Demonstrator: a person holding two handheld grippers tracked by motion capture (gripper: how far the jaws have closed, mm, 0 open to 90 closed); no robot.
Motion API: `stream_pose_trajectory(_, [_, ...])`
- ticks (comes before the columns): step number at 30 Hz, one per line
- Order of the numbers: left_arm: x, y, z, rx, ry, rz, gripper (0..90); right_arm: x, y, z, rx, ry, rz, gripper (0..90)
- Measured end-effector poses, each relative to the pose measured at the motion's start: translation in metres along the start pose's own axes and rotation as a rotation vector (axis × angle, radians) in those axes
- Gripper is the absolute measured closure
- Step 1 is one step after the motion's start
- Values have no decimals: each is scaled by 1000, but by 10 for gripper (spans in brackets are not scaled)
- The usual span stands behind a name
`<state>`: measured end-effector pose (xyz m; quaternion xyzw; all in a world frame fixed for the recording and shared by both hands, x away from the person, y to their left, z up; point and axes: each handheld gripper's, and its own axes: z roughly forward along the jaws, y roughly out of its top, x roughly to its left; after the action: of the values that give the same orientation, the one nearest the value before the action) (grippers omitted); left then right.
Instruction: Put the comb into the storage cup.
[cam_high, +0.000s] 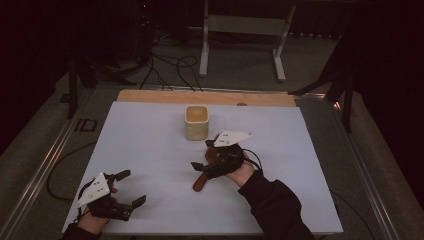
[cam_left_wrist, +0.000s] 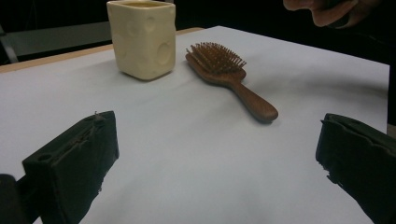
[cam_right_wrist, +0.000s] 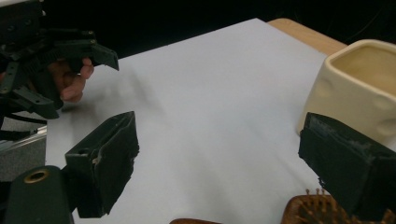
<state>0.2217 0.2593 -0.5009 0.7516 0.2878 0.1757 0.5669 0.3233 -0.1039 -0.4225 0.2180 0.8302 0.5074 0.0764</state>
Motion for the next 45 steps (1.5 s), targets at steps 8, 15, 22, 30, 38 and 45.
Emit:
stream_pose_trajectory(8, [0,0,0,1,-5,-2,0,-2,-4,18,38,20,15,140])
stream_pose_trajectory(15, [1,0,0,-1,-5,-6,0,-5,-11,35,92,28,28,233])
stream_pose_trajectory(22, [1,0,0,-1,-7,-9,1,-5,-20,47,149,17,35,381])
stream_pose_trajectory(30, [1,-1,1,-3,-10,-14,1,-3,-33,61,228,-14,30,688])
stream_pose_trajectory(38, [1,-1,1,-3,-11,-15,1,-5,-44,71,336,-66,28,900])
stream_pose_trajectory(45, [1,-1,1,-3,-11,-16,1,-4,-52,76,400,-84,33,900])
